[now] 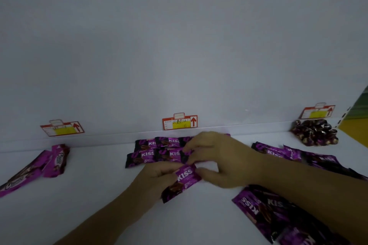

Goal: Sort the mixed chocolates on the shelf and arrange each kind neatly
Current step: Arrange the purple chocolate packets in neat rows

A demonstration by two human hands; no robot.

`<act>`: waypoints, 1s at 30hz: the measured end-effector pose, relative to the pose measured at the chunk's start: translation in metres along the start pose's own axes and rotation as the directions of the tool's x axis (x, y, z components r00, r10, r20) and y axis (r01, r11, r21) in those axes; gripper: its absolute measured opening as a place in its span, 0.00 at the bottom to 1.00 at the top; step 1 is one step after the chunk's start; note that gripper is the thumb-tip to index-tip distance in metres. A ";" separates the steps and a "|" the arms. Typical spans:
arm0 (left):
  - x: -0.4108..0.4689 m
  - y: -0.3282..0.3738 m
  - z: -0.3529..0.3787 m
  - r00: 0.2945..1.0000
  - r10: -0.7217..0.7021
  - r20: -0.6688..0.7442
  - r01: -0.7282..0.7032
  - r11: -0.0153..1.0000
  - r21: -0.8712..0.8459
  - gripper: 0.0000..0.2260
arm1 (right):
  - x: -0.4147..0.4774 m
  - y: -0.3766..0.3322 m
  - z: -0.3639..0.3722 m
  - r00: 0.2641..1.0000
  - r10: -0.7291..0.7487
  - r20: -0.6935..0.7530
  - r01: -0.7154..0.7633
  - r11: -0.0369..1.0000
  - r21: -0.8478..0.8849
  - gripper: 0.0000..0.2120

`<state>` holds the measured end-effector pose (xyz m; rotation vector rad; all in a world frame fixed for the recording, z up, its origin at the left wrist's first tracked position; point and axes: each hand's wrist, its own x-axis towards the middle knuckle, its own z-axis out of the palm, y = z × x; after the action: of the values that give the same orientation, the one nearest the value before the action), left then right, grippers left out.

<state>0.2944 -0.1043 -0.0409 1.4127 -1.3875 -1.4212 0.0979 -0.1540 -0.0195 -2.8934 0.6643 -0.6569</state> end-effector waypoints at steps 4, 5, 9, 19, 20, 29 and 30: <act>0.002 0.006 0.005 0.995 0.029 0.096 -0.049 0.977 0.206 0.10 | -0.016 -0.017 -0.001 0.985 0.008 0.175 0.012 0.994 -0.111 0.14; 0.003 0.007 0.007 0.995 0.043 0.087 -0.061 0.976 0.211 0.09 | -0.020 -0.015 -0.002 0.986 0.030 0.165 -0.012 0.994 -0.109 0.13; 0.007 0.015 0.024 0.994 0.105 -0.019 -0.105 0.994 0.021 0.05 | -0.029 -0.007 -0.013 0.986 0.115 0.118 -0.109 0.992 -0.057 0.12; 0.035 -0.020 0.054 0.820 0.563 0.103 -0.373 0.389 0.842 0.26 | -0.040 0.048 -0.021 0.826 0.556 0.088 -0.525 0.817 -0.236 0.11; 0.034 -0.019 0.055 0.839 0.534 0.106 -0.337 0.357 0.871 0.29 | -0.040 0.048 -0.019 0.826 0.555 0.098 -0.522 0.819 -0.238 0.11; 0.033 -0.018 0.055 0.864 0.492 0.103 -0.312 0.365 0.877 0.38 | -0.041 0.054 -0.013 0.811 0.567 0.148 -0.525 0.815 -0.245 0.13; 0.033 -0.018 0.055 0.862 0.494 0.110 -0.319 0.361 0.876 0.38 | -0.040 0.054 -0.013 0.812 0.563 0.153 -0.521 0.818 -0.242 0.13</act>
<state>0.2399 -0.1210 -0.0747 1.5089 -2.3113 -0.1273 0.0385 -0.1851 -0.0340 -2.6486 1.5090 -0.1992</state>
